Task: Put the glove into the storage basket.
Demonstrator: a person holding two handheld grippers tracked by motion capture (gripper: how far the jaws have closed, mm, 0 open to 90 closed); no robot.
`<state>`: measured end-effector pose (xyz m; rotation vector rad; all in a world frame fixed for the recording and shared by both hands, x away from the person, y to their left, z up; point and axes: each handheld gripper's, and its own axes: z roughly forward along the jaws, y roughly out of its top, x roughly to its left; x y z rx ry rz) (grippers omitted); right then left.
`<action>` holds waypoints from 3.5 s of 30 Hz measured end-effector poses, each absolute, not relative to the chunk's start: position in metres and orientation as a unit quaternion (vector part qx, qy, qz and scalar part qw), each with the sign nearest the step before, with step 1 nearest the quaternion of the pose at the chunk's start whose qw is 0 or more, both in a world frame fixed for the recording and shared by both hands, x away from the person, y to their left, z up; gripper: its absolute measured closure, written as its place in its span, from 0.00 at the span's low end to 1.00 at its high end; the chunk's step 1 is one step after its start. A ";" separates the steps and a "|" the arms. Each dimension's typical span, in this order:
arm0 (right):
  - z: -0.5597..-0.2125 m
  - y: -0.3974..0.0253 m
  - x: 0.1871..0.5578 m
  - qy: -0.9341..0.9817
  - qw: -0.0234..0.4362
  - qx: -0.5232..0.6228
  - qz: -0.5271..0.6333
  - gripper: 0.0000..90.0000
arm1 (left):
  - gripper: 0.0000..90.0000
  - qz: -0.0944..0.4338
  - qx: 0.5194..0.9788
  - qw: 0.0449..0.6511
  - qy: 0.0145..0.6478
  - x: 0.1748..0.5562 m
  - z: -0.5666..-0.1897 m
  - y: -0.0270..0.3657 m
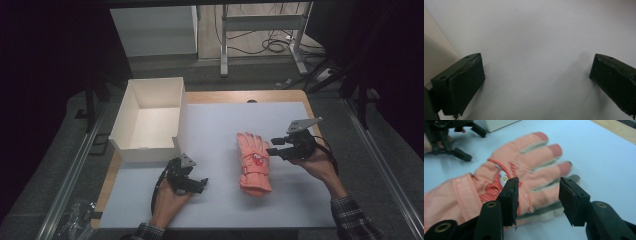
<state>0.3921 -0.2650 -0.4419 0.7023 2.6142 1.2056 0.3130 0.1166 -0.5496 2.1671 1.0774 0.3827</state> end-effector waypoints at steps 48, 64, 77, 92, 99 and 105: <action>-0.528 -0.244 0.315 0.870 0.046 0.261 0.415 0.94 | 0.00 0.146 0.833 0.337 0.413 0.313 -0.549 0.117; -0.530 -0.209 0.318 0.876 0.051 0.248 0.410 0.93 | 0.00 0.146 0.833 0.337 0.413 0.313 -0.549 0.117; -0.529 -0.192 0.321 0.882 0.059 0.242 0.401 0.91 | 0.00 0.147 0.834 0.336 0.412 0.313 -0.549 0.117; -0.522 -0.231 0.326 0.865 0.111 0.285 0.398 0.80 | 0.00 0.143 0.834 0.334 0.415 0.313 -0.549 0.117; -0.517 -0.253 0.330 0.853 0.138 0.312 0.395 0.68 | 0.00 0.145 0.834 0.336 0.413 0.313 -0.549 0.117; -0.520 -0.274 0.338 0.842 0.163 0.346 0.381 0.53 | 0.00 0.144 0.834 0.336 0.413 0.313 -0.549 0.117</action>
